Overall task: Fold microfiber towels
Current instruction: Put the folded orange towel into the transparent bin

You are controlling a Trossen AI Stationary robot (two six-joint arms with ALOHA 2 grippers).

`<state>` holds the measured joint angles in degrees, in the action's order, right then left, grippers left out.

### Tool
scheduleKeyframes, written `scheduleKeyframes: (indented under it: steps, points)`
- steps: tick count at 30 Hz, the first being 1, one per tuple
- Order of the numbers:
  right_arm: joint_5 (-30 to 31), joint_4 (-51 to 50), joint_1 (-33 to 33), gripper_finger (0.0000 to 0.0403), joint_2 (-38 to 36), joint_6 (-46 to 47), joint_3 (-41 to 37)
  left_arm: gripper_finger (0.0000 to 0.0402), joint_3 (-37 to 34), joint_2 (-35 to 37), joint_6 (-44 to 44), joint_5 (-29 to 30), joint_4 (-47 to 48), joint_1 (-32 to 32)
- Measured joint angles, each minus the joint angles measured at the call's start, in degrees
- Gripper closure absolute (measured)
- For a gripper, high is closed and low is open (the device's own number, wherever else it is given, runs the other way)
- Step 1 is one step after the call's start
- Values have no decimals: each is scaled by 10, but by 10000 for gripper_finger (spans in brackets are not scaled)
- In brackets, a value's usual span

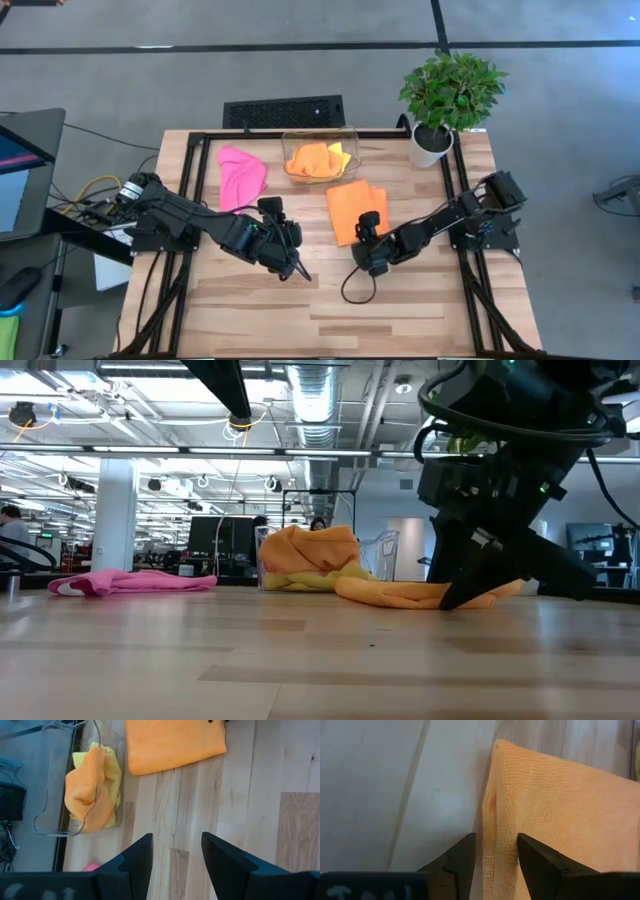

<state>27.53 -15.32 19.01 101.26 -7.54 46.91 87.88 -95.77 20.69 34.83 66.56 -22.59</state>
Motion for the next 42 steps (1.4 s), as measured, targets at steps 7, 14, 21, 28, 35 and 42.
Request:
scheduleKeyframes:
  steps: [7, 14, 21, 28, 35, 42]
  points:
    - [32, -1, 5, 250, 8, 16, 0, 239, 0, 0, 0, 0, 0, 0]
    - [21, -3, -2, 380, 7, 34, -1, 239, 0, 0, 0, 0, 0, 0]
    - [13, -46, -8, 394, 10, -5, 61, 239, 0, 0, 0, 0, 0, 0]
    - [58, -102, -54, 394, 9, -95, 148, 239, 0, 1, 0, -9, 0, 0]
    - [58, -112, -134, 395, 9, -197, 202, 239, 0, 1, 0, -14, 10, 0]
    - [58, -116, -183, 399, 8, -302, 266, 239, 0, 1, 0, -14, 19, 0]
